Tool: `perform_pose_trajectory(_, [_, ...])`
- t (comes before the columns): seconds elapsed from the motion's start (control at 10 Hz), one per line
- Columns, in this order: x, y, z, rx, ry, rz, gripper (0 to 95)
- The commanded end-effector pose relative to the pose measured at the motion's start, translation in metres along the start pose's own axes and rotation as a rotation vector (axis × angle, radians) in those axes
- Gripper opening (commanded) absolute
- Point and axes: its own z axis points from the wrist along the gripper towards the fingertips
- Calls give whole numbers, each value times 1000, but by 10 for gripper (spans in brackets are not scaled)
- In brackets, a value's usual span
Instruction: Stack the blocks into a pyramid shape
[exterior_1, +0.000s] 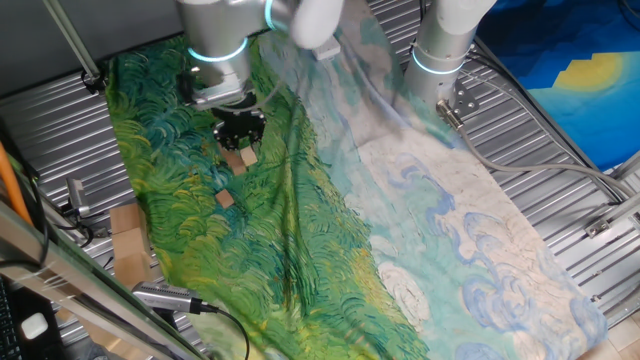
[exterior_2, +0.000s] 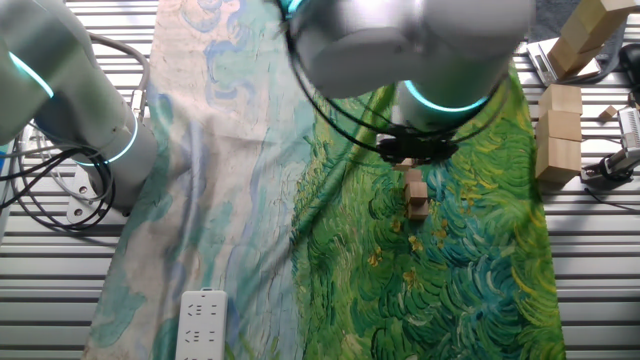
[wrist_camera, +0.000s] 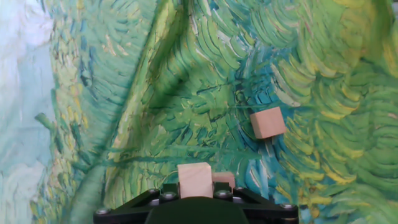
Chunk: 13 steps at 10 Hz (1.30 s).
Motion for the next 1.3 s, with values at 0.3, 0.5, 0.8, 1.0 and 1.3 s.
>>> perform_pose_trajectory(0.3, [1, 2, -1, 53, 23, 77, 0])
perform_pose_trajectory(0.5, [7, -8, -6, 61, 38, 52, 0])
perform_pose_trajectory(0.8, [17, -21, -12, 60, 38, 28, 0])
perform_pose_trajectory(1.0, [18, -24, -8, 60, 42, 25, 0])
perform_pose_trajectory(1.3, [17, -29, -5, 70, 49, 10, 0])
